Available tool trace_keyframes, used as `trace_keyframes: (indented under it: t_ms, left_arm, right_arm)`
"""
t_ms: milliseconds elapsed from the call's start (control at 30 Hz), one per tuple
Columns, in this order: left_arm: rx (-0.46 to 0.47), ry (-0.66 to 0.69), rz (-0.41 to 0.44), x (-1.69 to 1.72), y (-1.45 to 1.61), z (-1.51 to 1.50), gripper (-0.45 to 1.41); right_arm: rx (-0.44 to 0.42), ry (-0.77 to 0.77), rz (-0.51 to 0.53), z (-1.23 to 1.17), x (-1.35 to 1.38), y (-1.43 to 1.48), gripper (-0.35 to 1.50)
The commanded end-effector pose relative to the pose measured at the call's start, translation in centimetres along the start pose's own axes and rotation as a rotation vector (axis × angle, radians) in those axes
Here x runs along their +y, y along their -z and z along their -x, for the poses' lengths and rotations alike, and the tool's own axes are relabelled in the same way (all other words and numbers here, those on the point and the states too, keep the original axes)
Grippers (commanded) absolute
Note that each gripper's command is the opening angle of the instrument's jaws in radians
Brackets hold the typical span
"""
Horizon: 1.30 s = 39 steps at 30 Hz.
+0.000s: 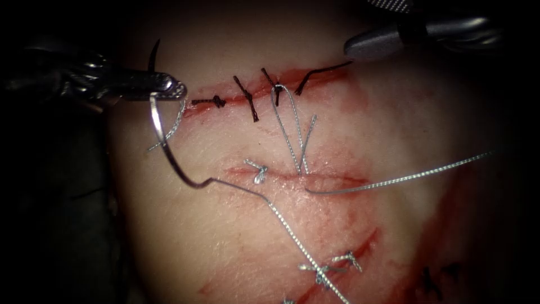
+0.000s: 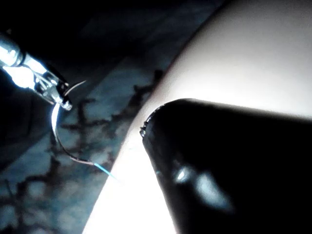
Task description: Wound Closure
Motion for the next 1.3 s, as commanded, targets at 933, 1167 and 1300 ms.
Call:
trace_keyframes:
  t_ms: [933, 1167, 1300]
  left_arm:
    - [-0.010, 0.001, -0.001, -0.06, -0.06, 0.00, -0.45]
    - [-0.013, 0.001, -0.001, -0.06, -0.06, 0.00, -0.45]
    - [-0.014, 0.001, 0.000, -0.06, -0.07, 0.01, -0.45]
  right_arm:
    - [-0.178, -0.402, -0.253, 2.40, 0.53, -1.72, -0.35]
    - [-0.061, -0.401, -0.440, 2.03, 0.25, -1.65, -0.35]
    - [-0.074, -0.399, -0.507, 1.81, 0.11, -1.44, -0.35]
